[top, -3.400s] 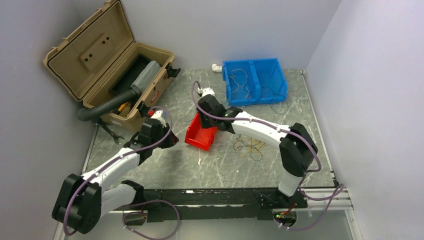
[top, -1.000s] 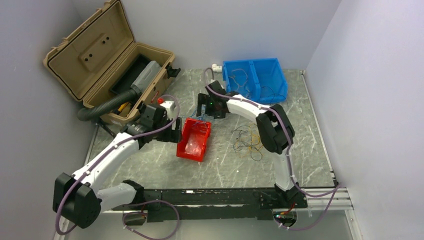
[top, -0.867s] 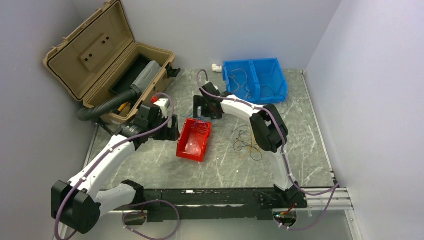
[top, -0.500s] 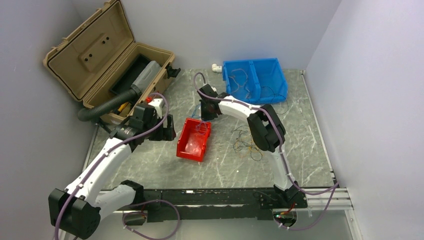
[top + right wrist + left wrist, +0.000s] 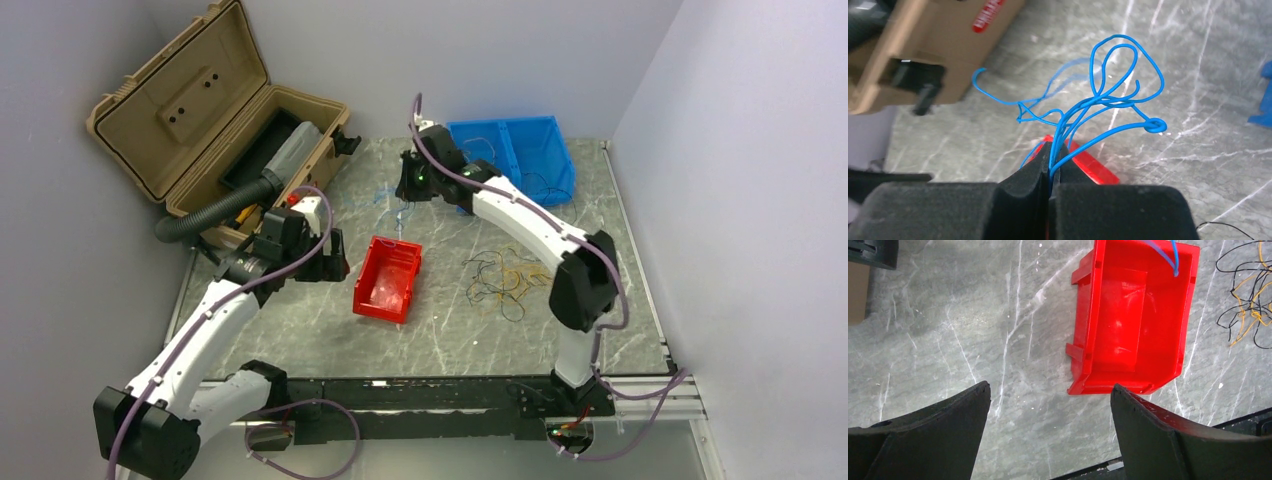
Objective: Untangle the cables
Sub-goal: Pick up the cable at the center of the board, then place the cable in the bin.
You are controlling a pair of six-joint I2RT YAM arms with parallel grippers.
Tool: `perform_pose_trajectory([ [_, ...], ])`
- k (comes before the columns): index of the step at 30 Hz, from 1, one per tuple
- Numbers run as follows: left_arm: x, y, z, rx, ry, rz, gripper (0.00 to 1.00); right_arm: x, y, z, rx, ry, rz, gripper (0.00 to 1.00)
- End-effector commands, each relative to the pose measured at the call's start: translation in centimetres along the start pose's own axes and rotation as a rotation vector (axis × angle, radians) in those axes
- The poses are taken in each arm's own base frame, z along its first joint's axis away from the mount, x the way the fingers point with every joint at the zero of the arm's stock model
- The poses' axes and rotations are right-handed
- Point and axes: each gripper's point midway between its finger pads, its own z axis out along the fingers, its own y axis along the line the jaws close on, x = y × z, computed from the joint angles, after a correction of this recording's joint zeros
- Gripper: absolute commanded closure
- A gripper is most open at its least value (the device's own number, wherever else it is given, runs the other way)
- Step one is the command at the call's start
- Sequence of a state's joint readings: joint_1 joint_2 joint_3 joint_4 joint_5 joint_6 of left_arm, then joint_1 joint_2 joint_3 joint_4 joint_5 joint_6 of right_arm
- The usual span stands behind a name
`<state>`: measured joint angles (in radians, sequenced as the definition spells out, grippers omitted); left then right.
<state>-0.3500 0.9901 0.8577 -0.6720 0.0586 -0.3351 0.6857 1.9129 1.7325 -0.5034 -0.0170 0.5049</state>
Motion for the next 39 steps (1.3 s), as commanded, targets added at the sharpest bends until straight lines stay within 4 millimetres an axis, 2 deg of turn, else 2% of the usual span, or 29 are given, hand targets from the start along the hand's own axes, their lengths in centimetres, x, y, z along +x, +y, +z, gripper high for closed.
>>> perform_pose_trajectory([
  [1, -0.4, -0.1, -0.5, 0.009, -0.025, -0.004, 0.08, -2.2, 3.6, -4.3, -0.125, -0.078, -0.067, 1.00],
  [6, -0.4, -0.1, -0.5, 0.012, -0.026, -0.009, 0.09, -1.1, 5.0, -7.0, -0.137, -0.055, -0.106, 1.00],
  [12, -0.6, 0.2, -0.8, -0.010, -0.035, -0.018, 0.08, 1.8, 4.4, -9.5, -0.095, 0.005, -0.108, 1.00],
  [15, -0.8, 0.5, -1.1, -0.026, -0.041, -0.028, 0.09, 4.0, 3.5, -9.9, -0.056, 0.055, -0.108, 1.00],
  [23, -0.9, 0.7, -1.2, -0.020, -0.042, -0.037, 0.09, 8.8, 3.2, -10.4, 0.010, 0.155, -0.142, 1.00],
  [27, -0.7, 0.3, -0.8, 0.005, -0.038, -0.040, 0.10, 10.2, 2.7, -9.4, 0.061, 0.197, -0.153, 1.00],
  [31, -0.5, -0.2, -0.7, 0.036, -0.032, -0.041, 0.10, 10.7, 2.9, -7.5, 0.065, 0.225, -0.152, 1.00],
  [39, -0.1, -0.1, -0.6, 0.033, -0.032, -0.047, 0.13, 11.1, 2.8, -2.6, 0.124, 0.242, -0.139, 1.00],
])
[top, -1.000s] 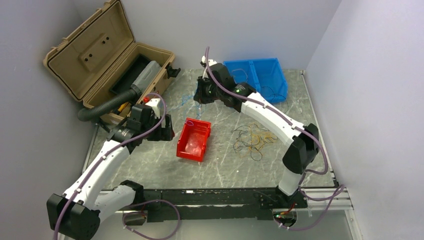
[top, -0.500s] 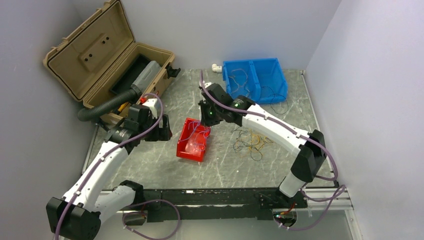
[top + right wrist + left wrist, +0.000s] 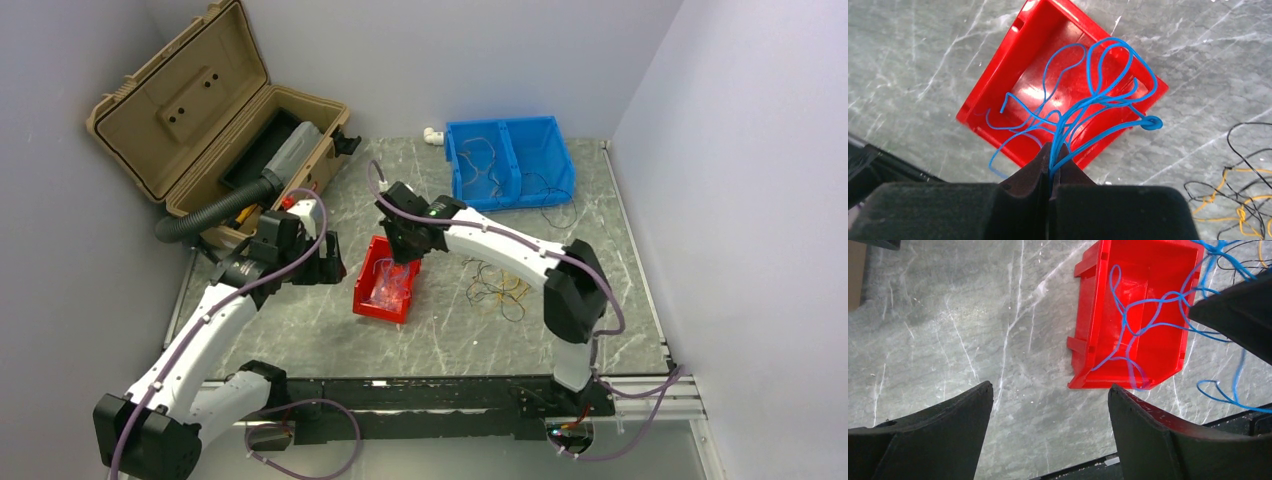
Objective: Untangle the cables
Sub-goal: Place the cable in the bin.
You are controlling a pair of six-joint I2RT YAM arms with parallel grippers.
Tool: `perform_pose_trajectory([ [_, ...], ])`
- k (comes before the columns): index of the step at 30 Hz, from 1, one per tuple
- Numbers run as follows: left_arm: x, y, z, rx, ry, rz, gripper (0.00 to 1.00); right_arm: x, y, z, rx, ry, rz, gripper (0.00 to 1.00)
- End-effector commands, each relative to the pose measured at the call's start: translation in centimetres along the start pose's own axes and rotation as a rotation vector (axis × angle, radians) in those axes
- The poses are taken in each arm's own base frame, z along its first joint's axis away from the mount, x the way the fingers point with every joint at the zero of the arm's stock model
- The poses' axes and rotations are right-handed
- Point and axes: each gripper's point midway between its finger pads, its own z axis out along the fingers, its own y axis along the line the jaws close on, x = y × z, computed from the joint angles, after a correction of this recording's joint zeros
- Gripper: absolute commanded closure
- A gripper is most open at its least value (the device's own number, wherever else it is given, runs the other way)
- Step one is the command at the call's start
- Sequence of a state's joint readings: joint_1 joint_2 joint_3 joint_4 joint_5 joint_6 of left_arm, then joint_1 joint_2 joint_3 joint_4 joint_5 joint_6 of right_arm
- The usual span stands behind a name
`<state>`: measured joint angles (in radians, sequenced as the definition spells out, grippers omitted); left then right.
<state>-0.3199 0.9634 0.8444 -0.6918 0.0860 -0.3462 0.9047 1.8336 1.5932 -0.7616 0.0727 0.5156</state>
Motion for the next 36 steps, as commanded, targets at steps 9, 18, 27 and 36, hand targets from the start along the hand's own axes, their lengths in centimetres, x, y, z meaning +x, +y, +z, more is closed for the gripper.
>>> perform_pose_trajectory([
  [9, -0.3, -0.6, 0.3, 0.042, -0.036, -0.010, 0.13, -2.2, -0.7, 6.9, 0.126, -0.046, 0.080, 1.00],
  [18, 0.1, -0.8, 0.6, 0.065, -0.031, -0.007, 0.13, -1.0, -2.8, 10.6, 0.221, -0.049, 0.072, 1.00],
  [27, -0.7, -1.0, 0.0, 0.066, -0.044, 0.005, 0.12, -2.0, -2.3, 9.1, 0.191, -0.081, 0.055, 0.79],
  [36, -1.2, -1.2, -0.4, 0.065, -0.055, 0.008, 0.12, -4.2, -1.5, 3.9, 0.151, -0.142, 0.053, 0.65],
])
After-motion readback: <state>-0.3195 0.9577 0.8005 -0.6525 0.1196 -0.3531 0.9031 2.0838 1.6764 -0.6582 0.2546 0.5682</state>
